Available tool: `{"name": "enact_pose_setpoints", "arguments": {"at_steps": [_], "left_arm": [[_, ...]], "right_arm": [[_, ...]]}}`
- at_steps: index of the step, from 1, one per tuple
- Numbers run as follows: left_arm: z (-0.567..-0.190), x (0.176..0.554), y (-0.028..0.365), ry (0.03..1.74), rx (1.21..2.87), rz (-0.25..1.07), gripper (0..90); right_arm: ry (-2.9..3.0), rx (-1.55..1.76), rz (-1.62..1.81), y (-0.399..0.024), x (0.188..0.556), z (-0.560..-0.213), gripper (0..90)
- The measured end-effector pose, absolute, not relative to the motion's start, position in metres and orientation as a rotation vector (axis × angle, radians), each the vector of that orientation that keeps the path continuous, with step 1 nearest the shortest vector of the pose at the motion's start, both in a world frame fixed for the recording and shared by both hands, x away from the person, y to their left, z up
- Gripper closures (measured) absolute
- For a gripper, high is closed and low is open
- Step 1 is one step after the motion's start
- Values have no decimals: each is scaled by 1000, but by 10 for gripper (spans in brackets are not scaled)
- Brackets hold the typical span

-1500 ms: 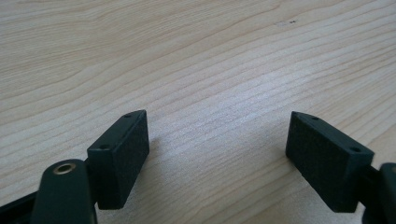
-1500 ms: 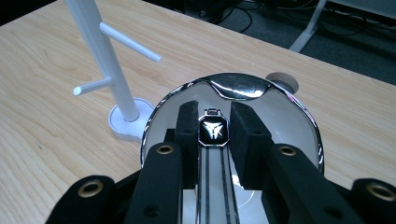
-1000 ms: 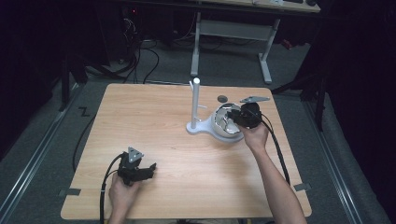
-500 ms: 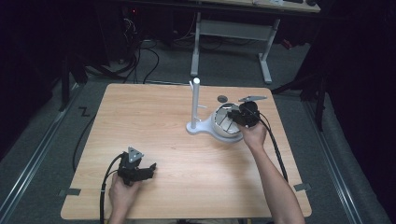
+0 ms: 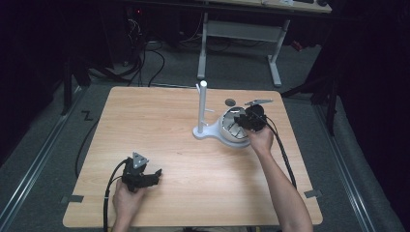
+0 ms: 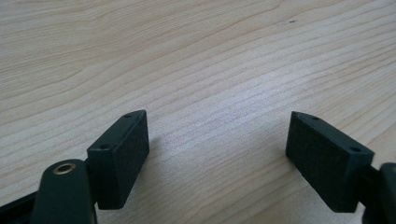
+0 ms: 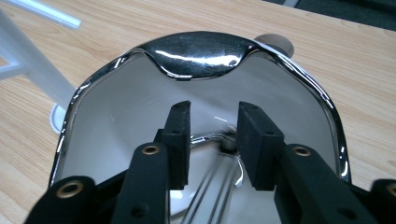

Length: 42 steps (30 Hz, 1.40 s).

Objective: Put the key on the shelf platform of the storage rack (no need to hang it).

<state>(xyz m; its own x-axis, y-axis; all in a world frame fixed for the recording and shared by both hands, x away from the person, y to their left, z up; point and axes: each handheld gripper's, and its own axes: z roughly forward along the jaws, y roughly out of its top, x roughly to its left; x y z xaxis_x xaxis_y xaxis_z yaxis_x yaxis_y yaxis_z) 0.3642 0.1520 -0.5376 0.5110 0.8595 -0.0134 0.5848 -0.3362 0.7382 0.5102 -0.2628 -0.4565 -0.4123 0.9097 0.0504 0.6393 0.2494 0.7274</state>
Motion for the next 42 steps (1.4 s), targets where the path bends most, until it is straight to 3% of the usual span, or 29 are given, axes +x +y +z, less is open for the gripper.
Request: {"name": "enact_pose_setpoints", "arguments": {"at_steps": [16,29,42], "left_arm": [[-538,364,152,1176,2053,502,218],[-538,364,152,1176,2053,502,218],[-538,364,152,1176,2053,502,218]], "right_arm": [[2133,1397,1035,-272,498,-447,460],[2093,1394,1098,-281,482,-436,511],[2095,1392,1145,-288,464,-427,487]]}}
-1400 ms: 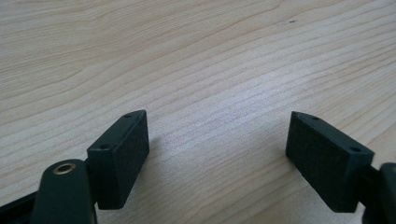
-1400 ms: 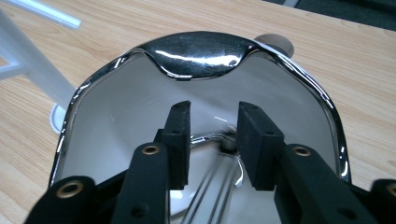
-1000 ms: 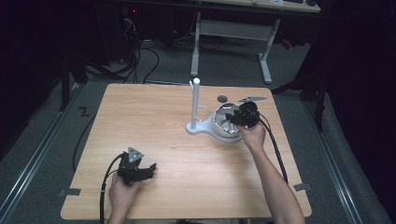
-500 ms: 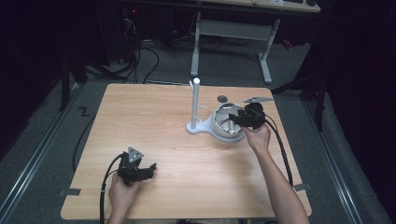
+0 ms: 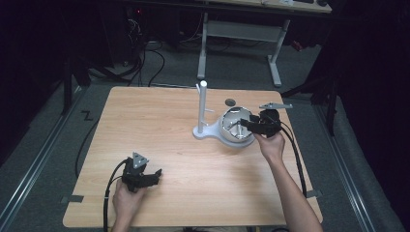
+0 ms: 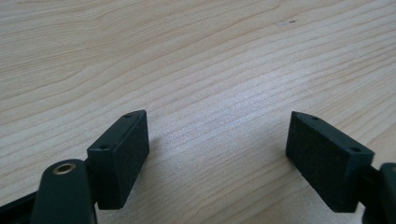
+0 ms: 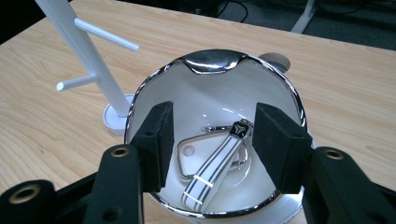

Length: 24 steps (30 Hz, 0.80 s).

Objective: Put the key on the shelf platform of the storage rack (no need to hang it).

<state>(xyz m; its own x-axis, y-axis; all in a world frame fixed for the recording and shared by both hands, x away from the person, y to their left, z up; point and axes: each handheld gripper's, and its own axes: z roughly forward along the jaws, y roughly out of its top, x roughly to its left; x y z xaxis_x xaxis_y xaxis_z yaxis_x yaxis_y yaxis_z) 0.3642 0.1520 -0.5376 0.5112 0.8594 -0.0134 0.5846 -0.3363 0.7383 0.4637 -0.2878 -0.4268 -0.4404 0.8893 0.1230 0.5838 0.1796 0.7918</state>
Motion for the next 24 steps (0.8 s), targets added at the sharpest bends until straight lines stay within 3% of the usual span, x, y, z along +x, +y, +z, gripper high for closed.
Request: {"name": "enact_pose_setpoints", "arguments": {"at_steps": [12,24], "left_arm": [[-538,364,152,1174,2053,501,217],[-538,364,152,1173,2053,501,217]], "right_arm": [[2107,1370,1192,-297,443,-418,529],[2092,1368,1190,-304,425,-419,503]]}}
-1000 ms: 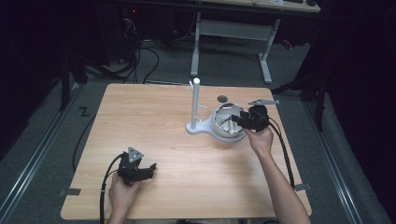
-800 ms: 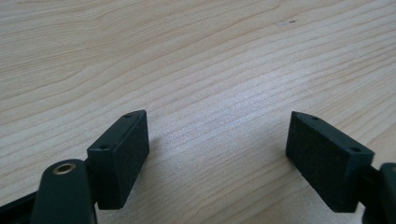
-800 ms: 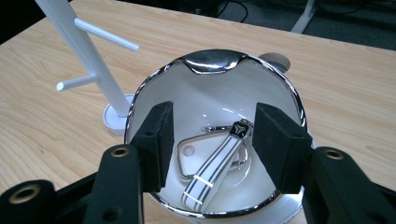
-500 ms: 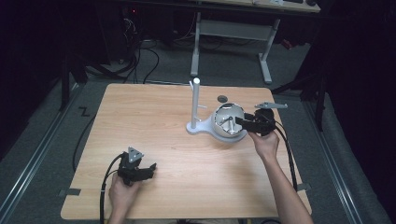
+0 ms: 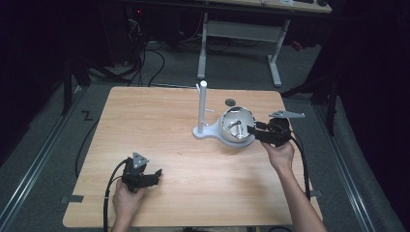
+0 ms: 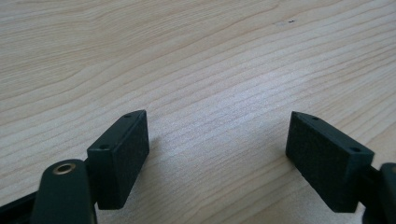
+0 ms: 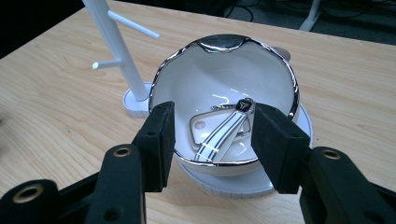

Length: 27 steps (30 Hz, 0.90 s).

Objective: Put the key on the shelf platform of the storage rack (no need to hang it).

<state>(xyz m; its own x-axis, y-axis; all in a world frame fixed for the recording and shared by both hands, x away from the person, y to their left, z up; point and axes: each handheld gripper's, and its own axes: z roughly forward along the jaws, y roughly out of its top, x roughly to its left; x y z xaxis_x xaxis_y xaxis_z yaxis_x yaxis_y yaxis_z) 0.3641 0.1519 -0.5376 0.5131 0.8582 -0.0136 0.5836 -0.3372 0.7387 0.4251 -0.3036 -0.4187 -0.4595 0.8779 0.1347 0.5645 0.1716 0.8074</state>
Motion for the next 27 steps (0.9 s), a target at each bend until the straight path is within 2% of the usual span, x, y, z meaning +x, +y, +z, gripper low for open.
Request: {"name": "enact_pose_setpoints", "arguments": {"at_steps": [27], "left_arm": [[-538,364,152,1172,2056,501,217]], "right_arm": [[2065,1369,1214,-311,382,-422,508]]}}
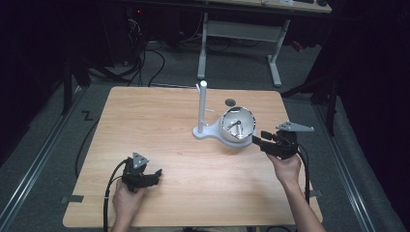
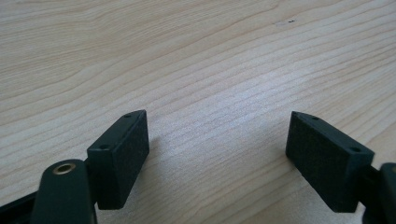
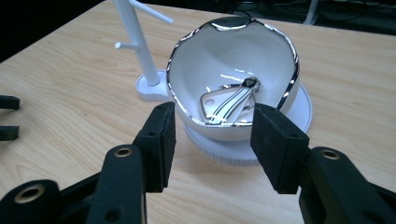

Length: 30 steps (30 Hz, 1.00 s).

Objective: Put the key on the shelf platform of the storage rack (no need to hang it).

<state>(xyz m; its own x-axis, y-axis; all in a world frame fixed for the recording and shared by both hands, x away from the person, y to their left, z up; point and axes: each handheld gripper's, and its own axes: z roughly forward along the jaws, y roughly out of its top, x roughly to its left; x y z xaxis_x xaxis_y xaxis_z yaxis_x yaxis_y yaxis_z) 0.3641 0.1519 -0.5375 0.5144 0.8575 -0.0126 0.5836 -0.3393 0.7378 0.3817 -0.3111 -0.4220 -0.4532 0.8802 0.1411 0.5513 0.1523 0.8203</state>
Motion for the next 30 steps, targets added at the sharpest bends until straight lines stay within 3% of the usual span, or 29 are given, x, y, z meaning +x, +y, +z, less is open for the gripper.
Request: {"name": "enact_pose_setpoints", "arguments": {"at_steps": [30], "left_arm": [[-538,364,152,1172,2055,501,217]], "right_arm": [[2060,1312,1276,-304,331,-448,518]]}}
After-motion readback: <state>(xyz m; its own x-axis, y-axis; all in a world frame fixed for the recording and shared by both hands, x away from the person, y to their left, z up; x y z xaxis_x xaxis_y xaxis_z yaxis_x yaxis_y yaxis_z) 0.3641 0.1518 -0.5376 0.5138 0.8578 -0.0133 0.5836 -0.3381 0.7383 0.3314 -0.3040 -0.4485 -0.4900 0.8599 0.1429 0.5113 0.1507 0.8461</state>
